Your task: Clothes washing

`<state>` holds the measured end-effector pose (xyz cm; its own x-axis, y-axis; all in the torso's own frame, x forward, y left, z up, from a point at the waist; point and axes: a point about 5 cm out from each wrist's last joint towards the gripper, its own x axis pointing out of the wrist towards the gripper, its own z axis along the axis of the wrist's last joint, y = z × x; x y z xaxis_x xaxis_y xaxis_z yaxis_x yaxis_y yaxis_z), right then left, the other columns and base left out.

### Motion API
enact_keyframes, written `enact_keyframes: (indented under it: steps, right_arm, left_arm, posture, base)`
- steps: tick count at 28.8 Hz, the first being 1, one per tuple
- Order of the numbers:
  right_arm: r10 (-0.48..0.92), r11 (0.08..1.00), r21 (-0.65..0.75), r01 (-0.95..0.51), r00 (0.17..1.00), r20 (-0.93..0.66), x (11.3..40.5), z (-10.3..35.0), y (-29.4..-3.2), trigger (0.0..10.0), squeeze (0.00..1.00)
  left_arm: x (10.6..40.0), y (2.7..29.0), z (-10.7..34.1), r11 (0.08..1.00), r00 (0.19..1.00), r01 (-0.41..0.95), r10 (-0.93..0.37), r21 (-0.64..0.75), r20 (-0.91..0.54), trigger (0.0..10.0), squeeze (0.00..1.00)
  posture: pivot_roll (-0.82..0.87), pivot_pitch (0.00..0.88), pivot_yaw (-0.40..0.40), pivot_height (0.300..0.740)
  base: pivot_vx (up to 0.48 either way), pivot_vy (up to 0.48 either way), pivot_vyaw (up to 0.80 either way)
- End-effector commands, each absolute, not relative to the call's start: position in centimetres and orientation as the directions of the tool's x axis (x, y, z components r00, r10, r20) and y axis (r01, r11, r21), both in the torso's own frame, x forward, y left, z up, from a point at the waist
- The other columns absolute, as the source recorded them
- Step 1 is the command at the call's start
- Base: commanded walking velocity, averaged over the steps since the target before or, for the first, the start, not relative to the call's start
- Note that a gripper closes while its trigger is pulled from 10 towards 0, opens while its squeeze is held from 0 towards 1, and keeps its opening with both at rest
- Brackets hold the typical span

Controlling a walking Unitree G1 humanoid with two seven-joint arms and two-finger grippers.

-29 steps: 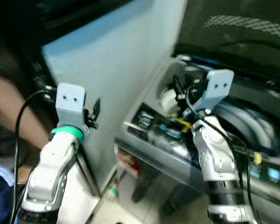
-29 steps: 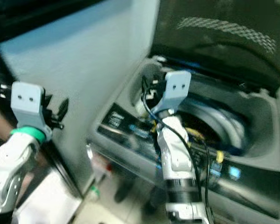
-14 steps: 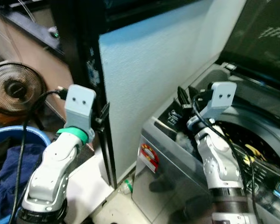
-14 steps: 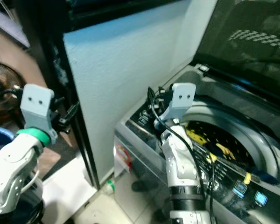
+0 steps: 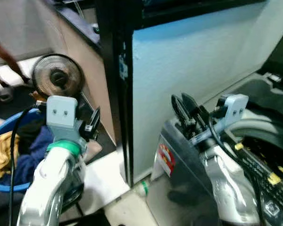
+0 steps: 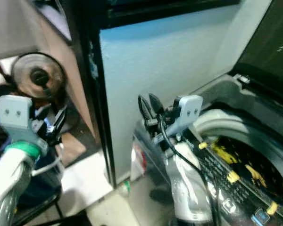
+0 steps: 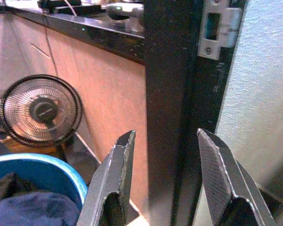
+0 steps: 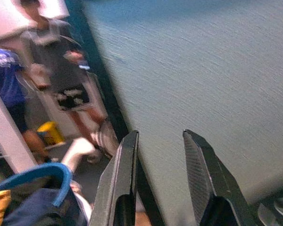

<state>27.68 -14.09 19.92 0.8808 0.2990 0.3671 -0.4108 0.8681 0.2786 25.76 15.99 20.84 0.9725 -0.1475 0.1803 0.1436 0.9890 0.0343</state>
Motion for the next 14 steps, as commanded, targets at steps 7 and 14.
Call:
enact_keyframes:
  steps: [7, 14]
  right_arm:
    - [0.304, 0.851, 0.277, -0.445, 0.850, 0.431, 30.8, 22.6, -12.2, 10.0, 0.00]
    - [0.291, 0.872, 0.276, -0.404, 0.882, 0.370, 28.9, 21.1, -13.7, 10.0, 0.00]
  left_arm:
    - [27.4, 16.0, 20.9, 0.995, 0.983, 0.101, -0.102, 0.016, 0.155, 10.0, 0.00]
    - [26.8, 16.3, 20.6, 0.996, 0.985, 0.085, -0.082, -0.013, 0.154, 10.0, 0.00]
  posture:
    - [0.13, 0.011, 0.015, 0.740]
    - [0.12, 0.013, 0.015, 0.740]
  base:
    - [0.000, 0.000, 0.80]
    - [0.000, 0.000, 0.80]
